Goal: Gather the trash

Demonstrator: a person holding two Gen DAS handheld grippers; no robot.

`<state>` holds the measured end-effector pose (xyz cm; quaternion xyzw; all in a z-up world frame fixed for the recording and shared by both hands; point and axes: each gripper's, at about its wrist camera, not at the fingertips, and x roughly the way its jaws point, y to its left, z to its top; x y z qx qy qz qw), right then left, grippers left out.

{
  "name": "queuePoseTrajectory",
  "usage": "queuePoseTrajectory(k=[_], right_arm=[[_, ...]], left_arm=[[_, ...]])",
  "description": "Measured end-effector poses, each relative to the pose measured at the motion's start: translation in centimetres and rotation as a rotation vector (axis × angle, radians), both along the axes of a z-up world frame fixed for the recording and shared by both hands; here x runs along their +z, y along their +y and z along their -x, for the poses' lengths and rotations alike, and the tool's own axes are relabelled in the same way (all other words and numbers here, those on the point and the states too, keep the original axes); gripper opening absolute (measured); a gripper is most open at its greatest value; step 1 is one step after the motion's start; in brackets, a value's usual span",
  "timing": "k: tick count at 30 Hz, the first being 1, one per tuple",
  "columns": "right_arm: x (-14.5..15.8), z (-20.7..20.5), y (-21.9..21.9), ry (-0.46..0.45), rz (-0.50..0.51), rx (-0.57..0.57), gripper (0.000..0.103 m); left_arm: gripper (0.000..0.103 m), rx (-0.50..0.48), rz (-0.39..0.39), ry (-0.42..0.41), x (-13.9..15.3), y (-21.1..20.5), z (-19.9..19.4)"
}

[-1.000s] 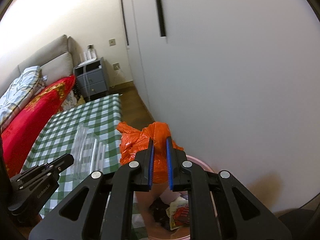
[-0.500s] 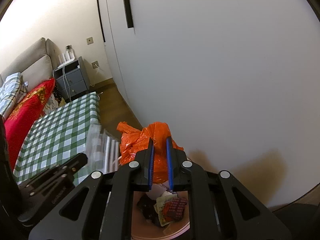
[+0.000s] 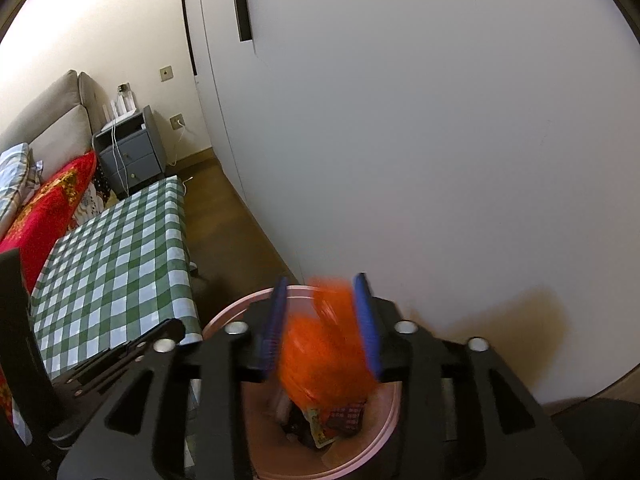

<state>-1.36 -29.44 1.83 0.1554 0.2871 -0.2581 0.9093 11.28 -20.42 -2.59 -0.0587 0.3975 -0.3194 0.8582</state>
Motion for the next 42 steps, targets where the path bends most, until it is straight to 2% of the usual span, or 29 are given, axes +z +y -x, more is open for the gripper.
queuePoseTrajectory(k=[3,7,9,13,15,20,26,28,32,39,42], right_arm=[[0.1,0.1,0.1,-0.002,-0.004,0.001,0.045],[0.3,0.6,0.3,-0.017,-0.015,0.009,0.045],[0.8,1.1,0.7,-0.034,-0.015,0.023,0.046],[2.1,2.0,2.3,-0.065,0.030,0.074,0.056],[3.0,2.7,3.3,-0.087,0.062,0.104,0.062],[4.4,4.1,5.4,-0.129,0.108,0.184,0.082],[4.8,5.6,7.5,-0.141,0.110,0.267,0.095],[4.9,6.3,8.3,-0.147,0.123,0.278,0.098],[5.0,7.3,10.0,-0.151,0.163,0.328,0.098],[3.8,8.9,11.1,-0.115,0.154,0.362,0.098],[2.8,9.3,11.6,-0.089,0.138,0.385,0.098]], left_arm=[[0.005,0.012,0.000,-0.006,0.5,0.8,0.2],[0.028,0.034,-0.007,-0.033,1.4,2.2,1.0],[0.033,0.044,-0.013,-0.054,2.0,3.0,1.7],[0.050,0.101,-0.042,-0.109,3.3,5.0,3.7],[0.055,0.136,-0.051,-0.142,4.2,6.3,4.9],[0.070,0.232,-0.059,-0.208,6.1,9.5,7.7],[0.087,0.345,-0.121,-0.280,7.2,12.3,11.3],[0.095,0.382,-0.166,-0.328,7.7,12.7,12.7],[0.095,0.429,-0.195,-0.365,8.3,14.1,15.0],[0.095,0.489,-0.201,-0.331,8.0,16.4,17.5],[0.095,0.544,-0.180,-0.331,8.0,18.1,18.4]])
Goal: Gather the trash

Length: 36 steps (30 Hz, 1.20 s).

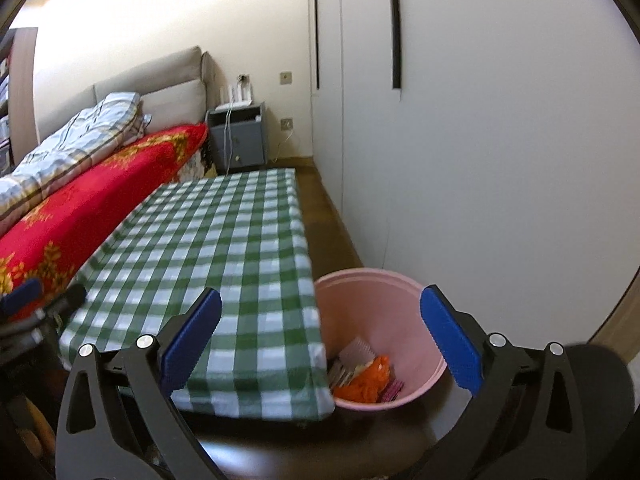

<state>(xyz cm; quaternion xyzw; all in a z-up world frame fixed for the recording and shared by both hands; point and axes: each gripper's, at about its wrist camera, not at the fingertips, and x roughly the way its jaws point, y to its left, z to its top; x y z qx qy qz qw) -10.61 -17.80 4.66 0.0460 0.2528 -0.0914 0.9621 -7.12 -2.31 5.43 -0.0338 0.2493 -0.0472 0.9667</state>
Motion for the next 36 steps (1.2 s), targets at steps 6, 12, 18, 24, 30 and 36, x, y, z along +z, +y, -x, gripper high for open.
queuePoseTrajectory(k=[6,12,18,24,30,36], right_arm=[[-1.0,0.2,1.6,0.017,0.031,0.037,0.098],[-1.6,-0.9,2.2,0.031,0.041,0.048,0.098],[-1.9,-1.2,2.0,0.041,0.039,0.041,0.098],[-2.1,-1.4,2.3,0.049,0.046,0.051,0.098],[-2.2,-1.3,2.4,0.048,0.053,0.051,0.098],[-2.2,-1.3,2.4,0.049,0.056,0.053,0.098]], left_arm=[[0.095,0.071,0.002,0.009,-1.3,1.6,0.8],[0.095,0.054,-0.025,0.033,-3.0,0.9,-0.2],[0.095,0.057,-0.005,0.035,-3.3,0.8,-0.4],[0.095,0.063,-0.006,0.035,-3.4,0.8,-0.3],[0.095,0.066,-0.005,0.033,-3.3,1.0,-0.3],[0.095,0.065,0.002,0.038,-3.3,1.1,-0.3]])
